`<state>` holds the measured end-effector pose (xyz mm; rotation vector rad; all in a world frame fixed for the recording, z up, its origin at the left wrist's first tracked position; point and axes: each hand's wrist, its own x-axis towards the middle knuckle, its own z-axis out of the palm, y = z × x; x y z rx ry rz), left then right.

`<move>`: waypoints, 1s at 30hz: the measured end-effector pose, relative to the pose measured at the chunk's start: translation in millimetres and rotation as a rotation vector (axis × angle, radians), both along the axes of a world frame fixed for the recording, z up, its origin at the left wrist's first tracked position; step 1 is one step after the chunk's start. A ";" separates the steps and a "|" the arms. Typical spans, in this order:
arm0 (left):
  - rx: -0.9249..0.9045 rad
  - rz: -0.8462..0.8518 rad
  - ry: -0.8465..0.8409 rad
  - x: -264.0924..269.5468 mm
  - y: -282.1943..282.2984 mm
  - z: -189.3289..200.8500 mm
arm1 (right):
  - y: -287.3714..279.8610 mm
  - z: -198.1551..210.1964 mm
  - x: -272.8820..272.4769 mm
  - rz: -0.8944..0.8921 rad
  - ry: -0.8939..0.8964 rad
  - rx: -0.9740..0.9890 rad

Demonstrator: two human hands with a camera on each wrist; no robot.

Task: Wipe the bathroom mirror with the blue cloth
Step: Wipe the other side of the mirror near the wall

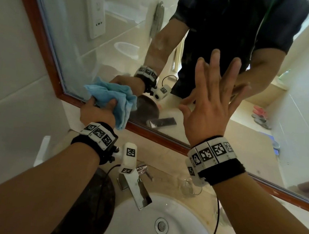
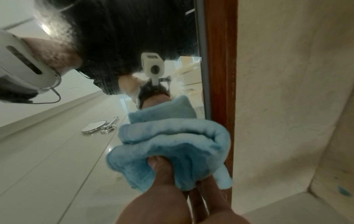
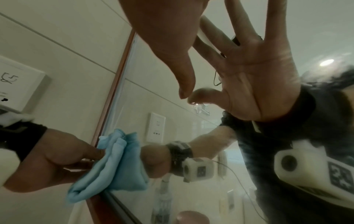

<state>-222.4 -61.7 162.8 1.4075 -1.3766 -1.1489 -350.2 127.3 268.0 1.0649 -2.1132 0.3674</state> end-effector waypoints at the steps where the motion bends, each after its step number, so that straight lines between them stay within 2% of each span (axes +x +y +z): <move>1: 0.003 0.001 0.003 -0.1 -0.7 -0.6 | -6.2 1.1 3.4 0.021 0.009 0.000; 14: -0.005 0.004 -0.012 -2.0 -14.7 -13.9 | -87.2 -2.7 35.2 0.010 0.144 0.021; 25: 0.054 0.026 0.100 2.5 -23.6 -22.0 | -82.4 -1.4 35.0 0.021 0.128 0.086; 28: 0.098 0.052 0.203 11.2 -36.6 -19.7 | -81.4 -0.6 36.4 0.033 0.122 0.080; 30: 0.121 0.080 0.181 22.0 -52.0 -17.9 | -81.6 -0.7 36.7 0.047 0.121 0.077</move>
